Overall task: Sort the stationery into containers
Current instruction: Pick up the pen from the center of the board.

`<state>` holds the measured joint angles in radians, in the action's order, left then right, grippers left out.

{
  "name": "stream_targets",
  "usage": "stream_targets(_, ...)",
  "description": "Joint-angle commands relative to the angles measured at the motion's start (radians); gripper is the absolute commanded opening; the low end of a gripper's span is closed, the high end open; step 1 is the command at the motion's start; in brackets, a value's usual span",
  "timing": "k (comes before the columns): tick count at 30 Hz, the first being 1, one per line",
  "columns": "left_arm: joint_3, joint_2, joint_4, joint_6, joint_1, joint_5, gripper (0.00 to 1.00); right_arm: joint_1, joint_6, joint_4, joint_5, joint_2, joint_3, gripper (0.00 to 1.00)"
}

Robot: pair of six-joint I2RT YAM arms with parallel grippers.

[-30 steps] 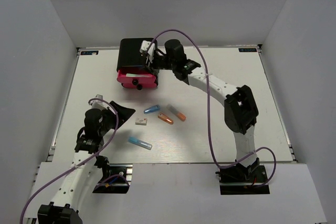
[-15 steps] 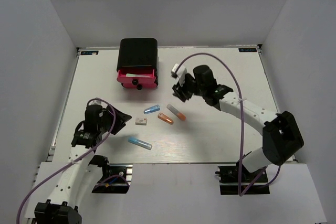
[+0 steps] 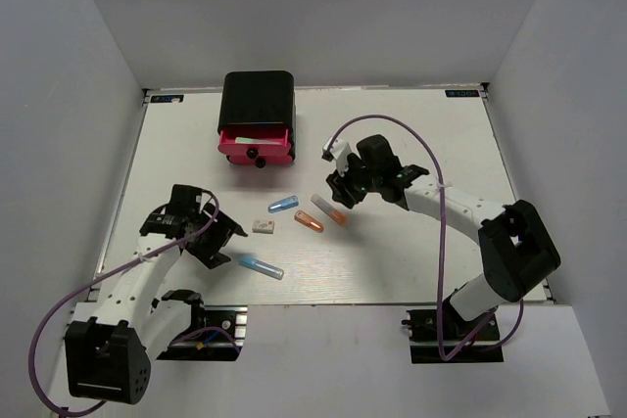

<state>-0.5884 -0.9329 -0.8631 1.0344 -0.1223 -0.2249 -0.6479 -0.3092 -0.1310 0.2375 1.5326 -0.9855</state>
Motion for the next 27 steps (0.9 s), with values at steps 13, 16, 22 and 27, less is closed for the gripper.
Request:
stream_targets(13,0.045,-0.174,0.055,0.026,-0.027,-0.038,0.81,0.03,0.05,0.074,-0.026,-0.042,0.038,0.53)
stream_targets(16,0.027,-0.25,0.084,0.026,-0.036,-0.037,0.81,0.034,0.045,0.074,-0.027,-0.054,0.047,0.53)
stream_targets(22,-0.004,-0.345,0.118,0.015,-0.065,0.019,0.8,0.039,0.05,0.074,-0.026,-0.068,0.057,0.51)
stream_targets(27,-0.034,-0.469,0.121,0.015,-0.083,0.038,0.72,0.045,0.051,0.073,-0.027,-0.068,0.054,0.51)
